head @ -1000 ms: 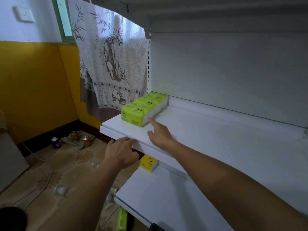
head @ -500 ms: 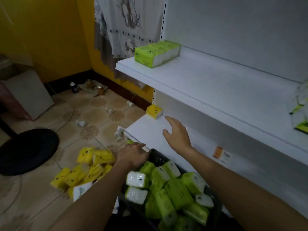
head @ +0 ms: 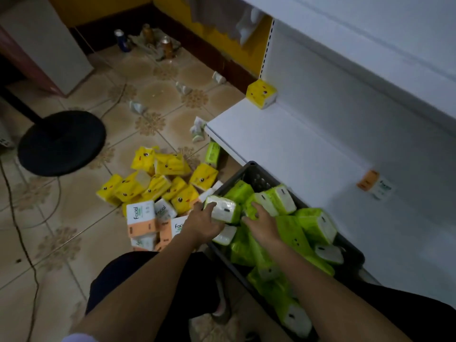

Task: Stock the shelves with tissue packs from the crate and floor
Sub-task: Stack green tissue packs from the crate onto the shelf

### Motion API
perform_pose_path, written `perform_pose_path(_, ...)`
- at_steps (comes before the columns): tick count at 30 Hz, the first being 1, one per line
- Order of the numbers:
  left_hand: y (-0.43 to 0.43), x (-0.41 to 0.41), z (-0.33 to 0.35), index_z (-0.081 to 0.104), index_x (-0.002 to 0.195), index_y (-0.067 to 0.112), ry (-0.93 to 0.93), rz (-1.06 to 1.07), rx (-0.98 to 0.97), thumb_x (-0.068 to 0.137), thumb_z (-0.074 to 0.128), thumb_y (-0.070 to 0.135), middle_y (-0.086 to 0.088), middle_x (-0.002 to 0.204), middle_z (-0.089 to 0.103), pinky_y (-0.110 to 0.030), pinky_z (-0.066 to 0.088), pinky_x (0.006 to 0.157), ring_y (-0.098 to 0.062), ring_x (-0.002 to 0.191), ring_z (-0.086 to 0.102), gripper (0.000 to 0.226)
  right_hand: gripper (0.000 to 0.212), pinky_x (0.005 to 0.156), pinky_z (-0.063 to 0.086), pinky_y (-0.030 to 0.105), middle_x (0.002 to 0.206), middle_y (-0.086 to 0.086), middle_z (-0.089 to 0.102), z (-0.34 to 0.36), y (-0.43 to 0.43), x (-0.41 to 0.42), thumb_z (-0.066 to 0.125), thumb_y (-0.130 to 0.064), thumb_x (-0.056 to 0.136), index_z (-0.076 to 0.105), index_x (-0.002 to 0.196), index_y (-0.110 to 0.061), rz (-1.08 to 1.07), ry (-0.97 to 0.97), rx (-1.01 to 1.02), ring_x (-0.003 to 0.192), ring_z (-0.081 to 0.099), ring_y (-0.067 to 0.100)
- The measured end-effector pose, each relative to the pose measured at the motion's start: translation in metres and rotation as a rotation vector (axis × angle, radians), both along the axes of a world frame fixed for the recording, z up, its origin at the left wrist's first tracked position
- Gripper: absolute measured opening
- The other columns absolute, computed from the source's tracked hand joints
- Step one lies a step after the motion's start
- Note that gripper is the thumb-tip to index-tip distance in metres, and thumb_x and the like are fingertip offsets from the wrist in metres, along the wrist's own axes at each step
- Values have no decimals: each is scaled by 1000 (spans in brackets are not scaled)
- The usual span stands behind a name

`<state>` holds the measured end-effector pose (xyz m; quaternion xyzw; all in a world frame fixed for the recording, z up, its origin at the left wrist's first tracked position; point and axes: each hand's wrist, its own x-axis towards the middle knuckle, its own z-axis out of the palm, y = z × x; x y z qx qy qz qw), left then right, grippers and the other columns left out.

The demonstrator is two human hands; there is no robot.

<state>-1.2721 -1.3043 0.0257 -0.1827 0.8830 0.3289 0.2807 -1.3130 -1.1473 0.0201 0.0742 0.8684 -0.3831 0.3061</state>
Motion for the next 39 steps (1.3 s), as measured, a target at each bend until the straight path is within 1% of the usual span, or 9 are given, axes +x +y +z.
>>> perform_pose_path(5, 1, -11, -25, 24, 144, 15, -19, 96, 60, 41, 38, 64, -15, 146, 26, -38, 28, 110, -29, 135, 29, 115, 68, 92, 39, 27, 146, 10, 39, -24, -22, -8, 58, -14, 89, 24, 147, -19, -1, -119, -73, 129, 42, 25)
perform_pose_path(11, 0, -26, -25, 17, 143, 9, 7, 228, 130, 67, 56, 42, -16, 139, 43, -43, 39, 100, -34, 124, 44, 92, 65, 93, 44, 35, 139, 5, 43, -22, -29, -22, 60, -15, 87, 31, 145, -22, -103, -283, -181, 123, 47, 25)
perform_pose_path(16, 12, -30, -10, 41, 132, 6, 102, 128, 132, 80, 60, 19, -17, 122, 53, -33, 40, 88, -33, 115, 49, 57, 37, 81, 48, 38, 111, 0, 52, 3, -12, -23, 64, -32, 85, 49, 117, -22, -311, -278, -280, 98, 51, 19)
perform_pose_path(21, 24, -22, 36, 44, 124, 7, 303, 96, 162, 83, 59, 10, -13, 104, 45, -24, 35, 74, -30, 103, 49, 43, 13, 72, 52, 36, 92, 5, 56, 46, -3, -26, 64, -23, 87, 54, 85, -15, -505, -67, -348, 86, 55, 20)
perform_pose_path(25, 28, -24, 90, 49, 109, 4, 488, 140, 144, 89, 54, 18, -17, 109, 52, -26, 35, 70, -27, 94, 50, 25, 24, 61, 51, 33, 76, 7, 54, 95, -1, -27, 65, -3, 84, 50, 68, -15, -641, 60, -517, 70, 52, 16)
perform_pose_path(28, 26, -26, 131, 45, 114, 6, 596, 116, 142, 91, 53, 23, -16, 115, 54, -27, 33, 70, -23, 92, 50, 30, 17, 62, 54, 32, 91, 11, 59, 140, -1, -29, 63, 0, 84, 55, 84, -15, -623, 174, -615, 72, 57, 18)
perform_pose_path(31, 26, -26, 170, 36, 131, 15, 701, 103, 169, 90, 55, 35, -11, 124, 52, -31, 41, 77, -25, 107, 52, 50, 61, 68, 56, 36, 118, 11, 53, 181, 0, -35, 67, 3, 78, 45, 129, -24, -548, 273, -695, 97, 62, 28)
perform_pose_path(34, 28, -30, 203, 16, 143, 23, 743, 100, 236, 88, 55, 44, -8, 128, 55, -34, 46, 86, -26, 111, 55, 70, 87, 85, 54, 44, 121, 14, 57, 221, 1, -37, 75, -2, 67, 33, 142, -14, -447, 367, -569, 102, 62, 30)
perform_pose_path(39, 33, -41, 264, -3, 146, 37, 841, 93, 210, 85, 58, 49, 11, 108, 50, -29, 44, 71, -25, 93, 60, 87, 52, 72, 37, 21, 102, 3, 54, 291, 20, -32, 71, -11, 64, 60, 115, -13, -9, 788, -102, 96, 49, 18)
